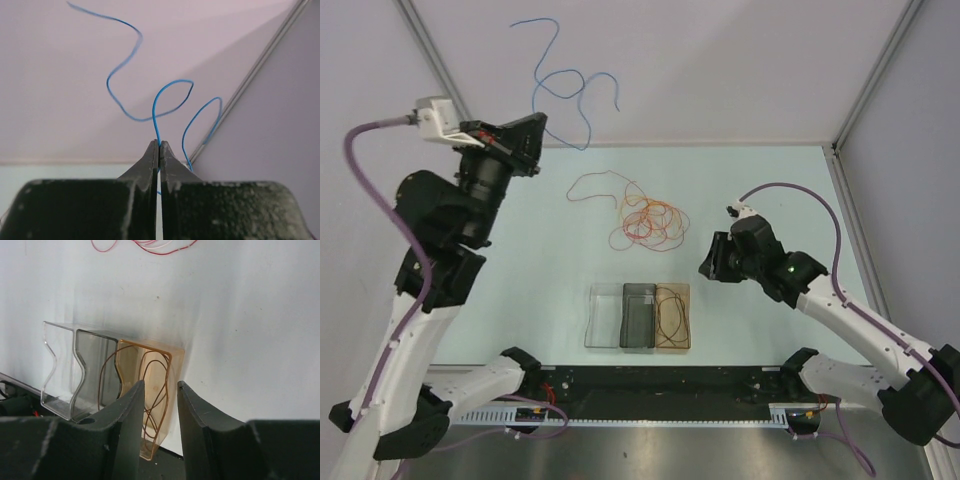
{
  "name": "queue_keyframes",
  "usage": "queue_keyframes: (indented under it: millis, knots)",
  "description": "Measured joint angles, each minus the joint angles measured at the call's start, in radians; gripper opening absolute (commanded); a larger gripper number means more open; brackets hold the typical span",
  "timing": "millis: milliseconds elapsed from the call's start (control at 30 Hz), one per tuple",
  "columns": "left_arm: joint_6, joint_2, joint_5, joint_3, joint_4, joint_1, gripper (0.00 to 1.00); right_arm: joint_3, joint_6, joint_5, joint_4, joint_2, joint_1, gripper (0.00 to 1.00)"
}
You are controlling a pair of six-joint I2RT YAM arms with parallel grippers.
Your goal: Untangle the cables
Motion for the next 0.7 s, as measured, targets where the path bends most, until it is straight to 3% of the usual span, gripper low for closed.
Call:
queue_keyframes:
  millis: [200,700]
  knots:
    - [0.041,-0.009,0.058,0.096,-0.037,-0.009,0.0,0.0,0.011,-0.019,-0.005,-0.044,0.0,0.36]
    - [0.003,-0.239,0.171,-0.195,-0.419,-0.017,0.0,0.0,0.015,-0.019,-0.053,-0.102,-0.001,0.35]
